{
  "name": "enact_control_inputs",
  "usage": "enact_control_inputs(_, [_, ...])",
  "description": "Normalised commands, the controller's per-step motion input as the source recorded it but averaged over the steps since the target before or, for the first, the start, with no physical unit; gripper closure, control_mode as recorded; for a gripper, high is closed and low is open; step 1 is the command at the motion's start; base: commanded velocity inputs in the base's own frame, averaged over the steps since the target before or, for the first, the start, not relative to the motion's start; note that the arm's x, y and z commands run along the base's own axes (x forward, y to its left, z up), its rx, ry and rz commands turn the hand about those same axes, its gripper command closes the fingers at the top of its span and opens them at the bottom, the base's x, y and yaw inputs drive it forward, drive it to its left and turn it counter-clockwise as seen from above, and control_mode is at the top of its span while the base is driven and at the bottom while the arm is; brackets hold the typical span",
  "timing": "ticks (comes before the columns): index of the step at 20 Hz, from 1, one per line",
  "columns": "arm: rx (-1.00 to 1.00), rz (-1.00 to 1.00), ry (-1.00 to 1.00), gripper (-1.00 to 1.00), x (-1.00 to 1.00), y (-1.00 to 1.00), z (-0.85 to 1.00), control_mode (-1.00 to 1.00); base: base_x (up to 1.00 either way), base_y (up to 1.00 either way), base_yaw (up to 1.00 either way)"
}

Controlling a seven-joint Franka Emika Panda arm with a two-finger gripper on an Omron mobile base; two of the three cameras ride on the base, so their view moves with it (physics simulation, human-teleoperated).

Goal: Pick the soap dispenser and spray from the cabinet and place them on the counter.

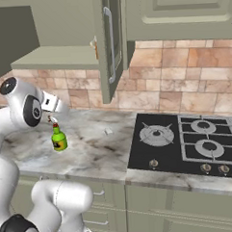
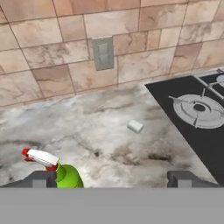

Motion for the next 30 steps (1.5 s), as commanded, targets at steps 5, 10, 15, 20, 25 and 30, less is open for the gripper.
enact_control_inputs(5, [0.01,0.0,-0.08,-1.0,-0.04,-0.14,0.62,-1.0,0.0,0.0,0.0])
enact_control_inputs(10, [0.0,-0.02,0.0,-1.0,0.0,-0.1,0.62,-1.0,0.0,0.0,0.0])
enact_control_inputs(15, [0.0,-0.02,0.0,-1.0,0.02,-0.16,0.61,-1.0,0.0,0.0,0.0])
enact_control_inputs(20, [0.0,-0.04,0.02,-1.0,0.06,-0.22,0.53,-1.0,0.0,0.0,0.0])
enact_control_inputs(25, [-0.04,-0.05,0.02,-1.0,0.16,-0.16,0.4,-1.0,0.0,0.0,0.0])
enact_control_inputs(30, [-0.04,-0.04,0.07,-1.0,0.31,-0.12,0.27,-1.0,0.0,0.0,0.0])
